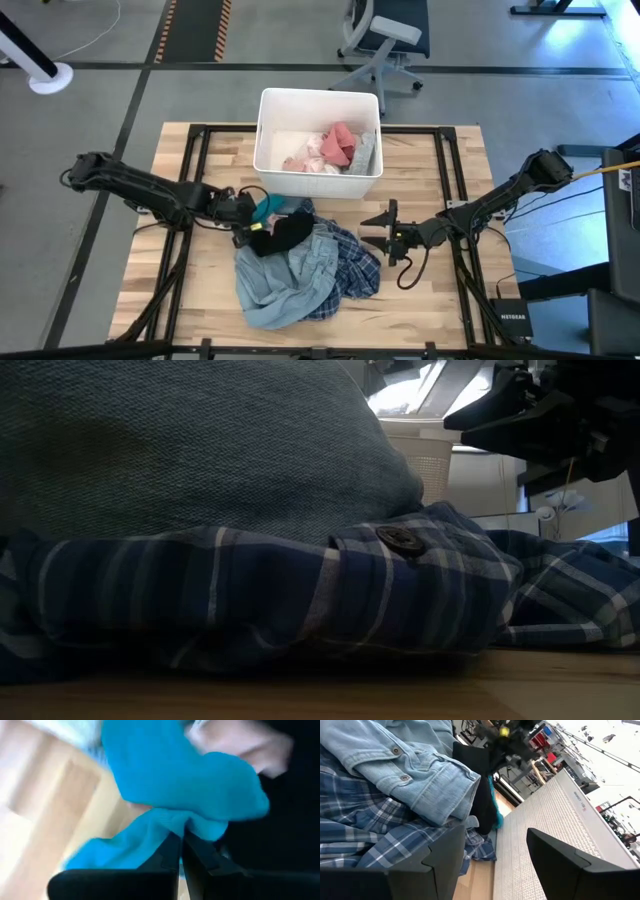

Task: Sort clothes
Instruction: Put the blue sock into the white laundry bin

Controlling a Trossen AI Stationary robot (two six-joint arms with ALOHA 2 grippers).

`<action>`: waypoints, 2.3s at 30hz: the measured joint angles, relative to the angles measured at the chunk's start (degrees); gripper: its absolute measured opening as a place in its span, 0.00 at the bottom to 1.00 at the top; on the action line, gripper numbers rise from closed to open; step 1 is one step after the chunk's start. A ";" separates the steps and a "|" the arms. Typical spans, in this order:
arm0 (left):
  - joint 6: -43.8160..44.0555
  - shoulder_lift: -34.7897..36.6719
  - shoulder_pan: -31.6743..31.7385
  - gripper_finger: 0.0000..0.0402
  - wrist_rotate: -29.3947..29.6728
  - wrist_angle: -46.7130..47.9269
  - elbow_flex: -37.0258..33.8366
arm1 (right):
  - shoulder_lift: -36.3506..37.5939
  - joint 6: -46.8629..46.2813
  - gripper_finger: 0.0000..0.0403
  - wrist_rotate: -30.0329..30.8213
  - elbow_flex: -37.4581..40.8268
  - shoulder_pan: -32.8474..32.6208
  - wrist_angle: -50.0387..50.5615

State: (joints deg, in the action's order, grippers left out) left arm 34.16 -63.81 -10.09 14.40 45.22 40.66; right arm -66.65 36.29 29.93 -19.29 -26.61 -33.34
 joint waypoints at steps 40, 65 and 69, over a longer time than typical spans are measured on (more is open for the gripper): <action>-37.70 -0.16 14.96 0.02 23.18 -17.01 34.69 | 0.00 0.00 0.58 -0.13 0.00 0.00 0.52; -22.78 -7.87 21.46 0.36 10.21 3.96 34.64 | 0.00 -0.02 0.58 -0.54 0.00 0.00 1.40; -18.97 -7.72 20.87 0.40 7.28 14.15 34.64 | 0.00 -0.33 0.58 -0.52 0.00 0.00 1.96</action>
State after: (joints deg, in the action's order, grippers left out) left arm 15.19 -71.53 10.78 21.68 59.37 75.31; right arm -66.65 35.97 29.41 -19.29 -26.61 -31.38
